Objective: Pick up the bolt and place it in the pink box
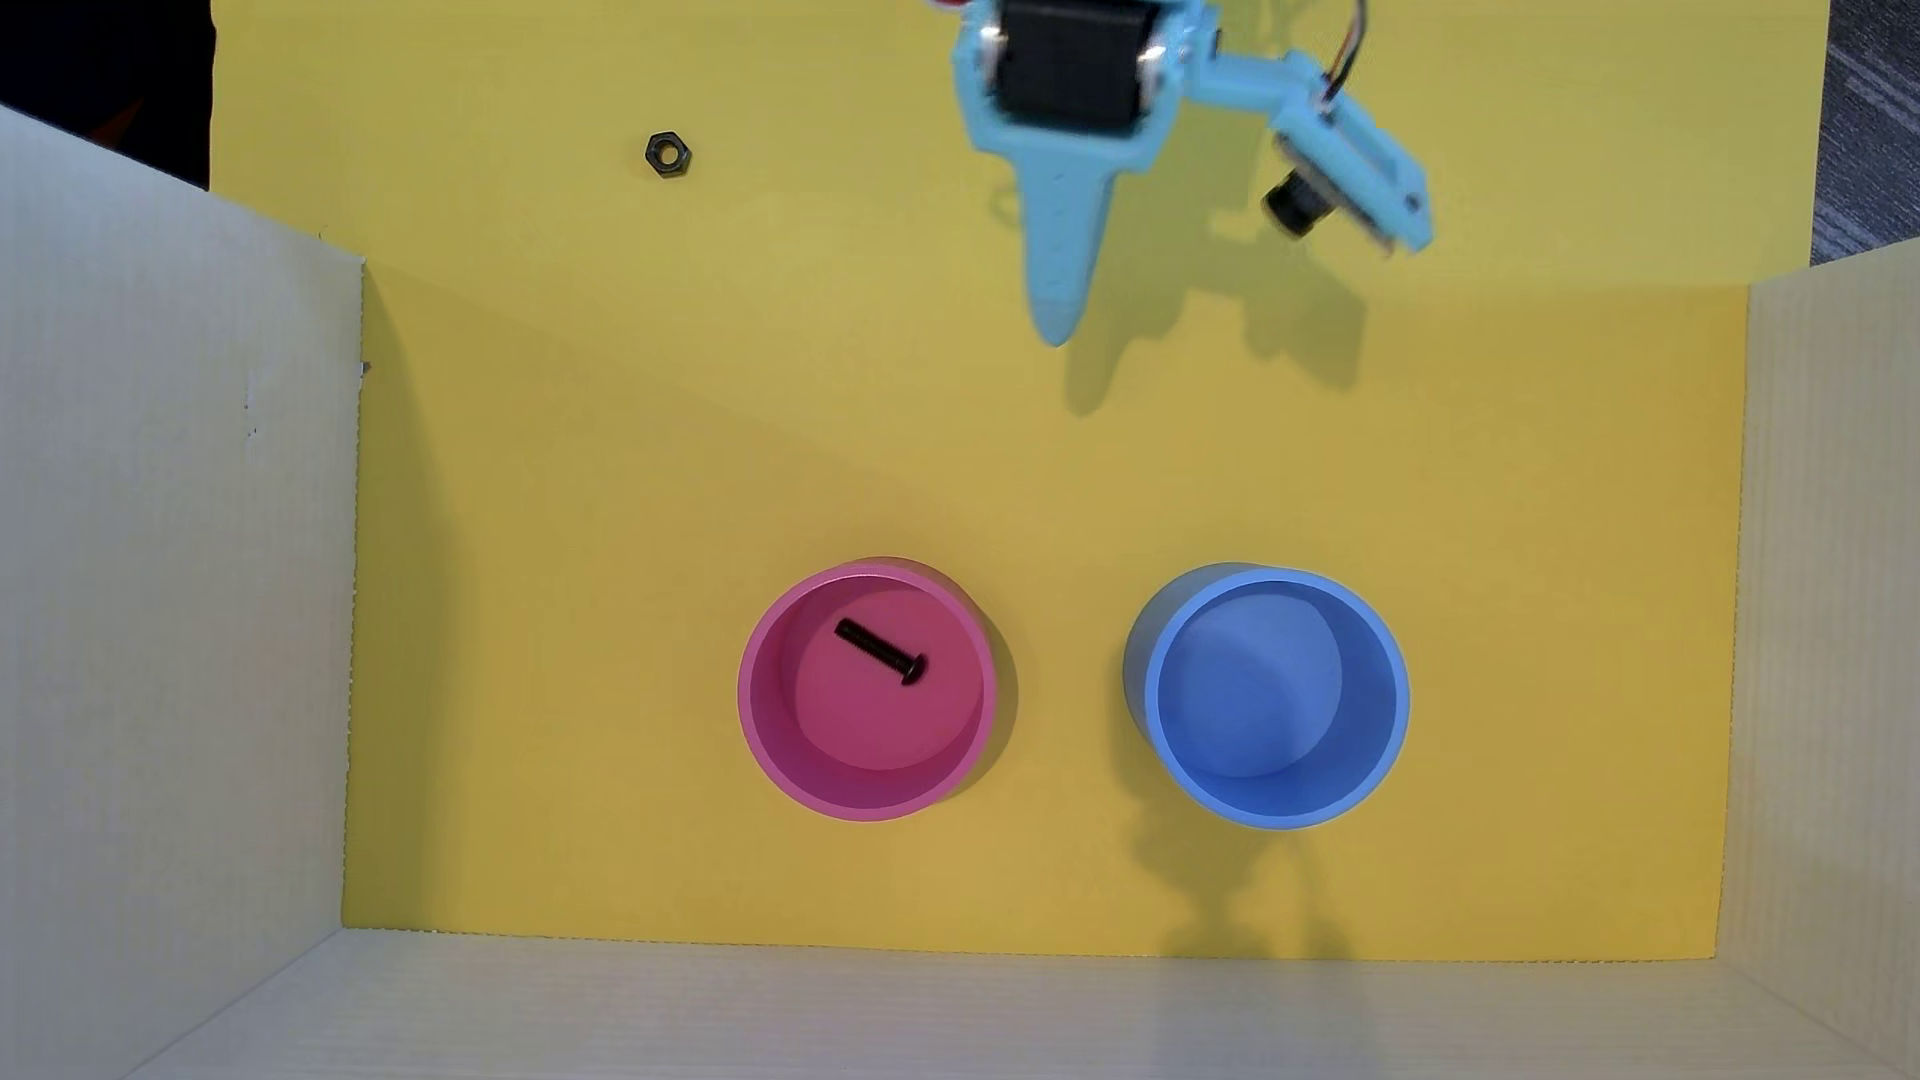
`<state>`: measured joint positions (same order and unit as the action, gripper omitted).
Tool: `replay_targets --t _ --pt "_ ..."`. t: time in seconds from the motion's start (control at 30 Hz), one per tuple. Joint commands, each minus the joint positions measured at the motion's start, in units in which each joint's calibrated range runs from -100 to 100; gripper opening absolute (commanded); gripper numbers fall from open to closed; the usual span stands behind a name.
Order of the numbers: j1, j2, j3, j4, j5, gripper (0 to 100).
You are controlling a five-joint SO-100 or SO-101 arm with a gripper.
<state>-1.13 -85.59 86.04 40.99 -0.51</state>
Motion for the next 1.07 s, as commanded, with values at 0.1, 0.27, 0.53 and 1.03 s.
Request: replay_targets --t 0.1,0.27,0.53,1.03 --pt "-2.3 -12.6 8.3 10.9 -0.1 1" --pt "-2.4 -13.1 10.9 15.9 -0.3 1" --pt "-2.5 -13.1 8.2 24.5 -0.3 1" --pt "-2.4 -13.1 8.1 25.6 -0.6 1"
